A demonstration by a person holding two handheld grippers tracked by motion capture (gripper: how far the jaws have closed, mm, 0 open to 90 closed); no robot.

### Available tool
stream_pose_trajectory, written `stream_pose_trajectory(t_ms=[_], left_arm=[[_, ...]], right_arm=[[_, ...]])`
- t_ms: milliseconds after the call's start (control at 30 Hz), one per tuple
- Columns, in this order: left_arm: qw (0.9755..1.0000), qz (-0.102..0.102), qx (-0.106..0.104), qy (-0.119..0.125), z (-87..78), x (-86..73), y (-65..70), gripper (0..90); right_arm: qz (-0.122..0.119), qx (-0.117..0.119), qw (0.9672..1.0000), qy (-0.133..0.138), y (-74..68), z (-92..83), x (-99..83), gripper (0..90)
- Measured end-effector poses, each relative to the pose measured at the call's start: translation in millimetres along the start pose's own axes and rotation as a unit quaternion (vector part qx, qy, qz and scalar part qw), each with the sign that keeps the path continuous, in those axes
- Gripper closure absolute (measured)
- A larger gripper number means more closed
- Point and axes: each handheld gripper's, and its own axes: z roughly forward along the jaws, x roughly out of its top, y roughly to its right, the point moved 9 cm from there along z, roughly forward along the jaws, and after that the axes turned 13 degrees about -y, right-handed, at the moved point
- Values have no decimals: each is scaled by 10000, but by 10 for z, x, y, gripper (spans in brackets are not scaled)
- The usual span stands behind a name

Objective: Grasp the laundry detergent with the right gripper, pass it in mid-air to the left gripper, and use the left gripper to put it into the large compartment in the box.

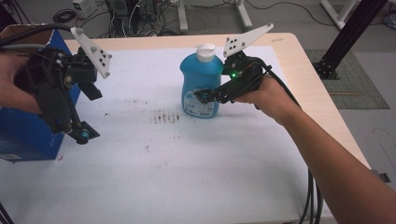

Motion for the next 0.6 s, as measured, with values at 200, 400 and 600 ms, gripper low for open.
stream_pose_trajectory(t_ms=[200,400,600], left_arm=[[10000,-25,-9,8,4,-5,-7,18],[10000,-32,-11,-9,14,-16,-11,18],[10000,-20,-15,-13,15,-14,-14,18]], right_arm=[[-51,-10,10000,80,0,-5,15,378],[-101,-49,9999,97,-3,-10,18,405],[-246,-261,9992,180,-1,-26,32,447]])
